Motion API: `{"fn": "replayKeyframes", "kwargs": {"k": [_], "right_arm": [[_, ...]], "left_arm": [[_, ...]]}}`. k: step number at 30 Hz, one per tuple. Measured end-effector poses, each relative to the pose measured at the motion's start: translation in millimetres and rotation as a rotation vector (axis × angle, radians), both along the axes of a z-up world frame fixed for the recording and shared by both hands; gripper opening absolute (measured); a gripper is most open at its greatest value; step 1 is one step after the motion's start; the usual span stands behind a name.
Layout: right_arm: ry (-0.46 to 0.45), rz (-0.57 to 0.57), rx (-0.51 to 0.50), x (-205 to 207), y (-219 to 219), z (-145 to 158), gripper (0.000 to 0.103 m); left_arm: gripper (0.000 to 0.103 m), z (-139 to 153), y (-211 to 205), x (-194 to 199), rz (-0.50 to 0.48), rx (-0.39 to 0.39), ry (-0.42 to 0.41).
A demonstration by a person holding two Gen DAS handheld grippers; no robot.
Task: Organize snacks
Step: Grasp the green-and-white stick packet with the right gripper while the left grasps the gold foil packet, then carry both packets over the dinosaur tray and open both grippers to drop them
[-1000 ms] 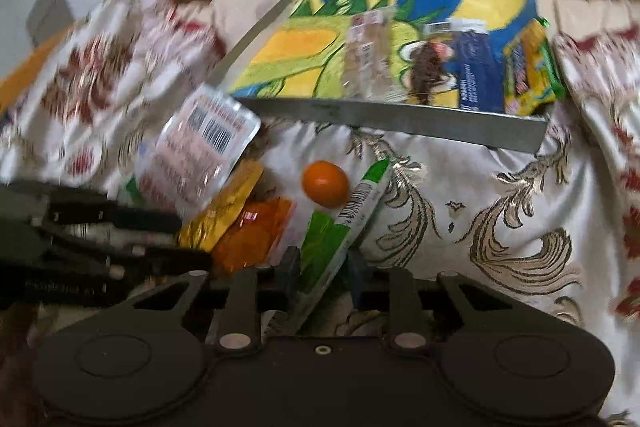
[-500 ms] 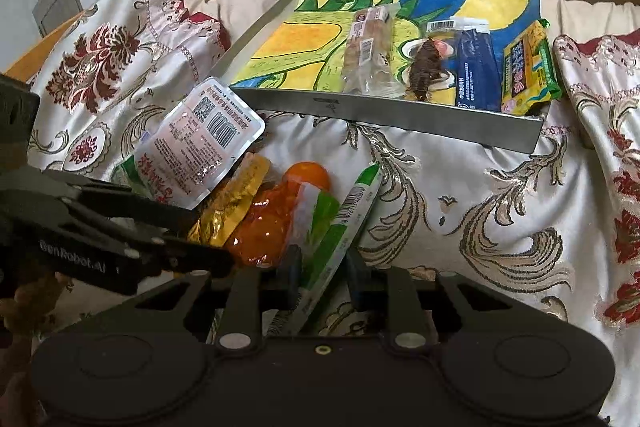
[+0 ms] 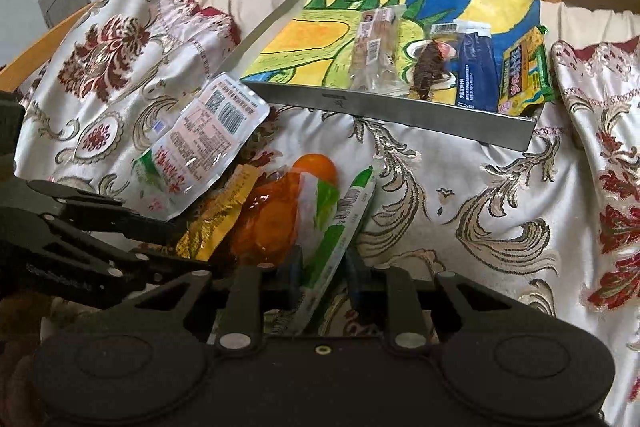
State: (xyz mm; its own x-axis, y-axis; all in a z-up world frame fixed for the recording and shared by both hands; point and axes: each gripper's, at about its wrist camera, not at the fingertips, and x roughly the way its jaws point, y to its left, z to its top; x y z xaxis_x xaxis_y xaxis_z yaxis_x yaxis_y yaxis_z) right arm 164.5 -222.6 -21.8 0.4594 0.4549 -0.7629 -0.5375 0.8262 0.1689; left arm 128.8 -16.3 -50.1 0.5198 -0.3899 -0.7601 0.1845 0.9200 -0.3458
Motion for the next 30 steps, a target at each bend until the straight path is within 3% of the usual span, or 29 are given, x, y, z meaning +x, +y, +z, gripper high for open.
{"fn": "replayKeyframes", "kwargs": {"k": [6,12,18,21,26,30], "right_arm": [[0.032,-0.015,0.027,6,-2,-8,0.033],[0.068,-0.048,0.057,10,-4,-14,0.033],[0.091,-0.069,0.087,7,-7,-13,0.023],[0.017,-0.040,0.023,-5,0,-7,0.022],[-0.214,0.087,-0.213,-38,27,-4,0.020],[-0.342,0.137,-0.330,-56,36,-5,0.019]], "left_arm": [[0.063,-6,-2,4,0.011,0.023,0.012],[0.064,-8,-6,8,0.024,0.043,0.026],[0.063,-2,-5,1,0.046,0.031,0.021],[0.062,2,-3,-4,0.051,0.011,0.019],[0.062,8,-2,-17,0.054,0.010,0.013],[0.062,14,1,-28,0.056,-0.012,0.004]]}}
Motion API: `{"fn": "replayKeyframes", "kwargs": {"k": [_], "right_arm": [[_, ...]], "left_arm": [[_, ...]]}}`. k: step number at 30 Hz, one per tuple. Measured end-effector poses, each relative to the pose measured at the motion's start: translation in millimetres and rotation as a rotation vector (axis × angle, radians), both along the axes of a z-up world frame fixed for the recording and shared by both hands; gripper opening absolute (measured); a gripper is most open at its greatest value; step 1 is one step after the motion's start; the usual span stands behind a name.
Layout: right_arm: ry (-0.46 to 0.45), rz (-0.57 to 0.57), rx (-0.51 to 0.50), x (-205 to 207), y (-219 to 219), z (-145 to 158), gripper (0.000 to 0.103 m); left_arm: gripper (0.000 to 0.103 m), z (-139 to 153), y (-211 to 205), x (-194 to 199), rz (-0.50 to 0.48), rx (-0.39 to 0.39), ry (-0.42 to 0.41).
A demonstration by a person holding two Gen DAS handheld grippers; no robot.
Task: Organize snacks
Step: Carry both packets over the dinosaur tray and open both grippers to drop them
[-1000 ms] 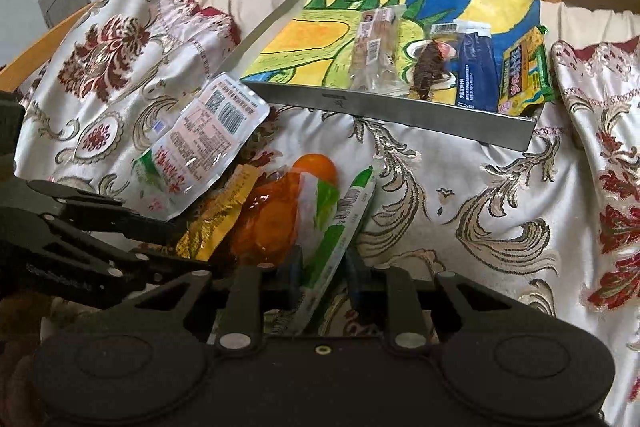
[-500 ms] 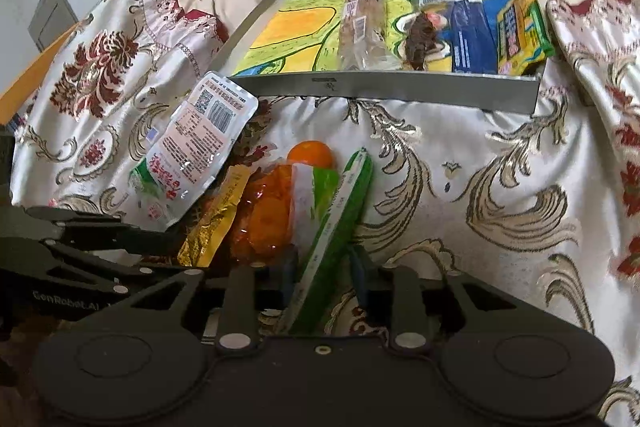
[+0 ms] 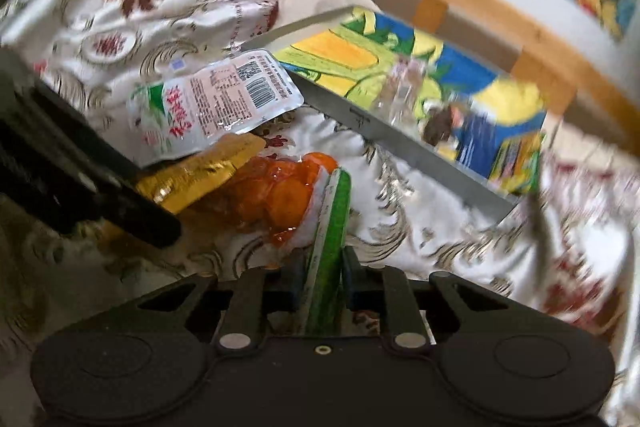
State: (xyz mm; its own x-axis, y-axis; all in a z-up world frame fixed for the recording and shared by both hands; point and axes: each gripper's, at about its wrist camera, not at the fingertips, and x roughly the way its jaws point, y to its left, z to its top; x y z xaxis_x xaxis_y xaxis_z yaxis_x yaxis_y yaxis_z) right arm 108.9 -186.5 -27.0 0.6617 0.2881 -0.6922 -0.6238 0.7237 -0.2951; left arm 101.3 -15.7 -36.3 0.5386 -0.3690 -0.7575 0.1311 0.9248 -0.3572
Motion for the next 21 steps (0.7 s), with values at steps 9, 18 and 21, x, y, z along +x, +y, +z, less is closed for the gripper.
{"fn": "replayKeyframes", "kwargs": {"k": [9,18,21], "right_arm": [[-0.127,0.011,-0.063,-10,3,4,0.018],[-0.257,-0.032,-0.029,-4,-7,18,0.018],[-0.328,-0.070,0.006,3,-13,28,0.018]], "left_arm": [[0.062,12,3,-5,0.033,-0.028,-0.040],[0.062,31,-2,20,0.076,0.002,-0.119],[0.062,41,-8,40,0.081,0.050,-0.169]]}}
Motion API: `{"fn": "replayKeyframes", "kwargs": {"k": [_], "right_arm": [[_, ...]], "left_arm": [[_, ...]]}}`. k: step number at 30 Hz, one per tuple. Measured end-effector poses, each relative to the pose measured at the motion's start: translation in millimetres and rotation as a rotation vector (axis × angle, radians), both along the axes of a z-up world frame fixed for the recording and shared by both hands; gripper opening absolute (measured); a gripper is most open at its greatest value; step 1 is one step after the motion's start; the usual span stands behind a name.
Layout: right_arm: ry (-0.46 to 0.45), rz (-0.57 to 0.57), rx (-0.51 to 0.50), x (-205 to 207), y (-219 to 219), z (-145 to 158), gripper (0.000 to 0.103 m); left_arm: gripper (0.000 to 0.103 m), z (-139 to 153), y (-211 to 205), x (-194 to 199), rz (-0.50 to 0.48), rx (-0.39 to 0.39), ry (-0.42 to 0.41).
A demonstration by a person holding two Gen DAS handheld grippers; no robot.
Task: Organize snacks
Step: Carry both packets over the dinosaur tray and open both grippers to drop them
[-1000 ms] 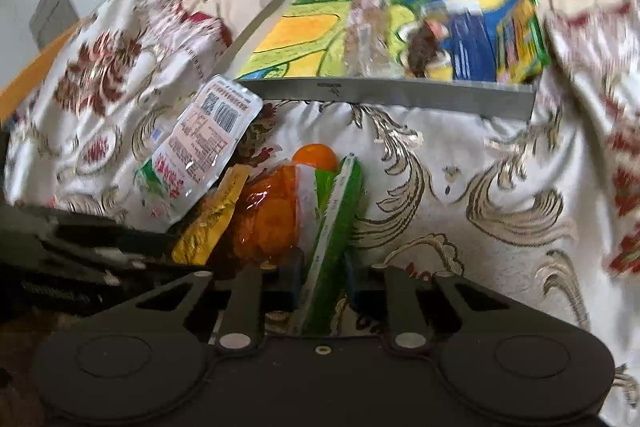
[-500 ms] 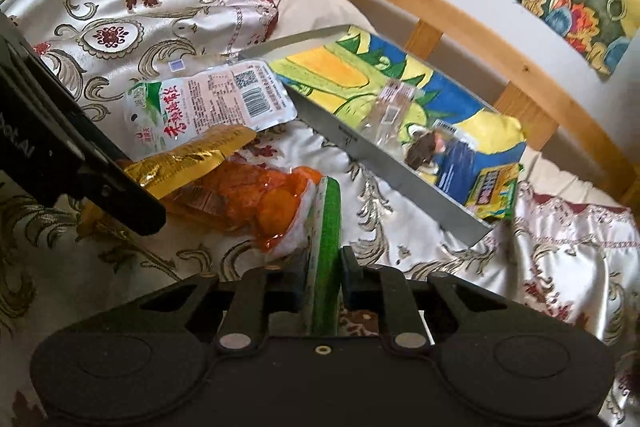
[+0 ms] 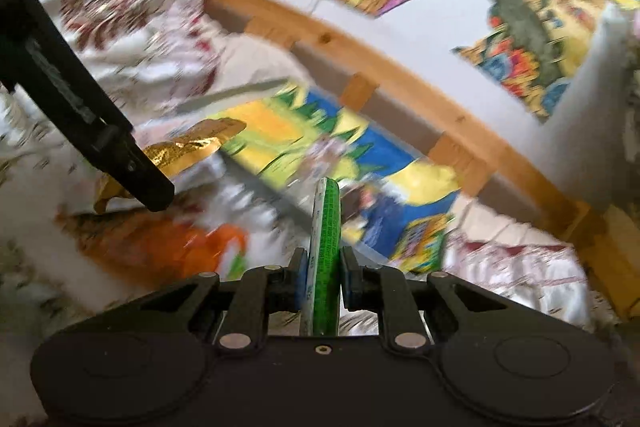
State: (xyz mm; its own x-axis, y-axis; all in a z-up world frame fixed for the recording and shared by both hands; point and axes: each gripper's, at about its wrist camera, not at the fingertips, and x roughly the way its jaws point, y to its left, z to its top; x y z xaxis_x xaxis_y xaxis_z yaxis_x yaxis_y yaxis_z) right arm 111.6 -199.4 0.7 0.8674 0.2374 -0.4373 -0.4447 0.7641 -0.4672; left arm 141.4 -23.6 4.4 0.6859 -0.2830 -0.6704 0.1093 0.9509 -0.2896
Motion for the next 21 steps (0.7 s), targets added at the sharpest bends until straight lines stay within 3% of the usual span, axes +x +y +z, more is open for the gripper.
{"fn": "replayKeyframes", "kwargs": {"k": [7,14,21], "right_arm": [[-0.158,-0.023,0.063,26,-9,16,0.018],[-0.189,-0.010,0.134,75,-13,20,0.018],[-0.131,-0.040,0.187,129,-12,-4,0.018]], "left_arm": [[0.063,18,-12,59,0.080,0.042,-0.071],[0.063,7,-22,121,0.211,0.034,-0.067],[0.063,-18,-28,159,0.282,0.065,-0.028]]}}
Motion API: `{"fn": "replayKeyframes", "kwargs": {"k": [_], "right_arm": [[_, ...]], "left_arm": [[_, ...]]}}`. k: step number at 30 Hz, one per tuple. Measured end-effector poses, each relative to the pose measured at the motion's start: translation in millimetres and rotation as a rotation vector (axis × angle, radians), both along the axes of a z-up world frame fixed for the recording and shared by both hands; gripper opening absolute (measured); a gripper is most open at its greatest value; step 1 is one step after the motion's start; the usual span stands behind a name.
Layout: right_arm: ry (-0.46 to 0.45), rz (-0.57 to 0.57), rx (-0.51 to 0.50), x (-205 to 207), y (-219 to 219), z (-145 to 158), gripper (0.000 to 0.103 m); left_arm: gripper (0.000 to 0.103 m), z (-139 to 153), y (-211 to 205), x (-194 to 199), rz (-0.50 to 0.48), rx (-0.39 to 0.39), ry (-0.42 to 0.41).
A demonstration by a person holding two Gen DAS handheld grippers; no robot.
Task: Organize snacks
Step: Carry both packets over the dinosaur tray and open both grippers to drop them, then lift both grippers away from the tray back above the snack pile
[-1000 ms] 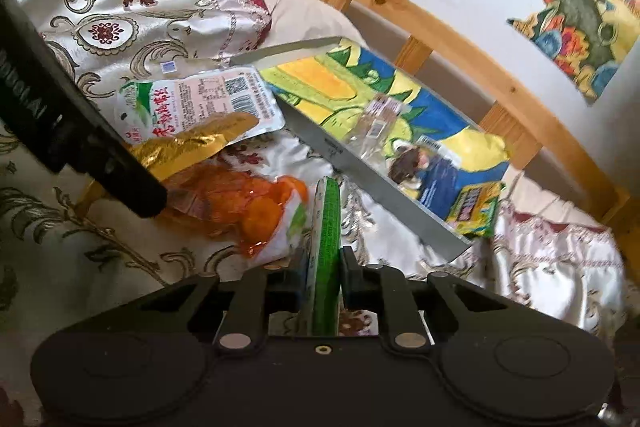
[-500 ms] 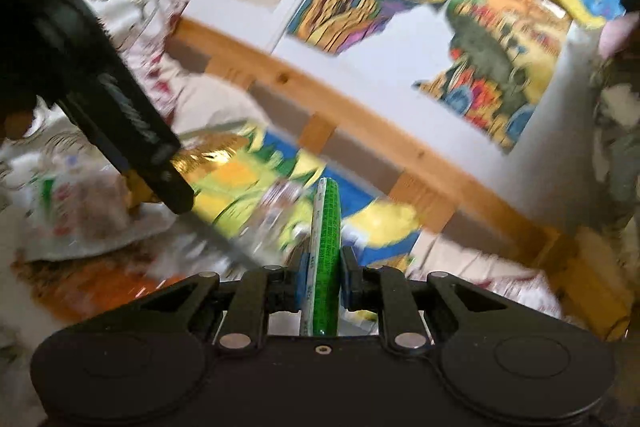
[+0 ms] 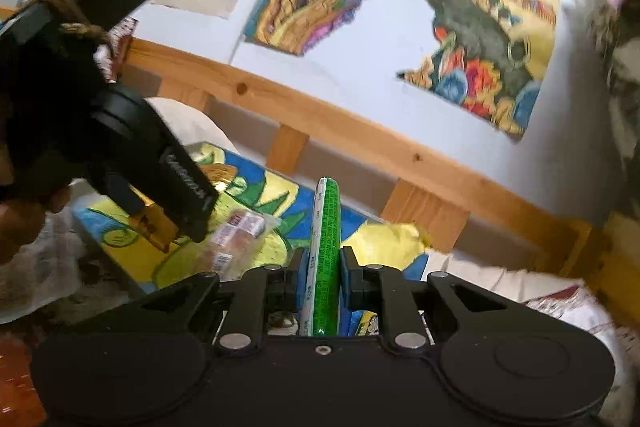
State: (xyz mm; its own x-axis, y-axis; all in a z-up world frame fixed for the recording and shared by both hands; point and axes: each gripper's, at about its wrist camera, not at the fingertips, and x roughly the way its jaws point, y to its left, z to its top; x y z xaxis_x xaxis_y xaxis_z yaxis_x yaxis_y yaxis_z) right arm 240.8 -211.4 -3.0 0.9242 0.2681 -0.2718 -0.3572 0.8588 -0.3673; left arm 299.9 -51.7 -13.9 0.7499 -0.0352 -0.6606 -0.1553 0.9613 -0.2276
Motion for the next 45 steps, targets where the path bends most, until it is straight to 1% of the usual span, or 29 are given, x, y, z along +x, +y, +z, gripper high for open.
{"fn": "replayKeyframes", "kwargs": {"k": [4,8,13,22,28,29,31,32,33,35,36,40,41,42,43,45], "right_arm": [[0.067,-0.015,0.028,22,-2,-13,0.018],[0.118,-0.012,0.040,32,2,-23,0.018],[0.131,0.005,0.022,34,11,-31,0.018],[0.193,-0.007,0.018,41,11,-37,0.018],[0.210,-0.012,0.010,44,13,-39,0.019],[0.212,-0.010,0.009,44,13,-40,0.022],[0.204,-0.012,0.009,43,12,-39,0.031],[0.199,-0.013,0.012,42,12,-39,0.037],[0.196,-0.013,0.017,42,12,-38,0.041],[0.189,-0.016,0.025,42,10,-37,0.047],[0.185,-0.018,0.030,41,10,-36,0.053],[0.164,-0.031,0.065,37,5,-28,0.065],[0.159,-0.035,0.079,35,3,-25,0.071],[0.154,-0.040,0.093,34,2,-22,0.075],[0.146,-0.047,0.114,31,-1,-18,0.077],[0.124,-0.056,0.144,25,-5,-11,0.087]], "left_arm": [[0.063,-10,-1,7,0.021,0.014,0.014],[0.063,-15,0,10,0.044,0.015,0.021],[0.063,-16,0,10,0.051,0.025,0.016],[0.063,-19,-1,12,0.060,0.008,0.020],[0.063,-18,-1,12,0.065,0.004,0.018],[0.063,-17,-1,12,0.067,0.004,0.016],[0.070,-17,-1,11,0.068,0.005,0.016],[0.071,-16,-2,10,0.068,0.004,0.011],[0.073,-16,-1,9,0.070,0.003,0.009],[0.079,-15,1,6,0.075,-0.003,0.000],[0.082,-13,2,4,0.080,-0.006,-0.010],[0.091,-5,10,-10,0.103,-0.016,-0.053],[0.093,-2,12,-13,0.107,-0.015,-0.062],[0.096,1,14,-19,0.114,-0.013,-0.074],[0.099,4,16,-24,0.123,-0.007,-0.088],[0.101,11,18,-35,0.135,0.010,-0.116]]}}
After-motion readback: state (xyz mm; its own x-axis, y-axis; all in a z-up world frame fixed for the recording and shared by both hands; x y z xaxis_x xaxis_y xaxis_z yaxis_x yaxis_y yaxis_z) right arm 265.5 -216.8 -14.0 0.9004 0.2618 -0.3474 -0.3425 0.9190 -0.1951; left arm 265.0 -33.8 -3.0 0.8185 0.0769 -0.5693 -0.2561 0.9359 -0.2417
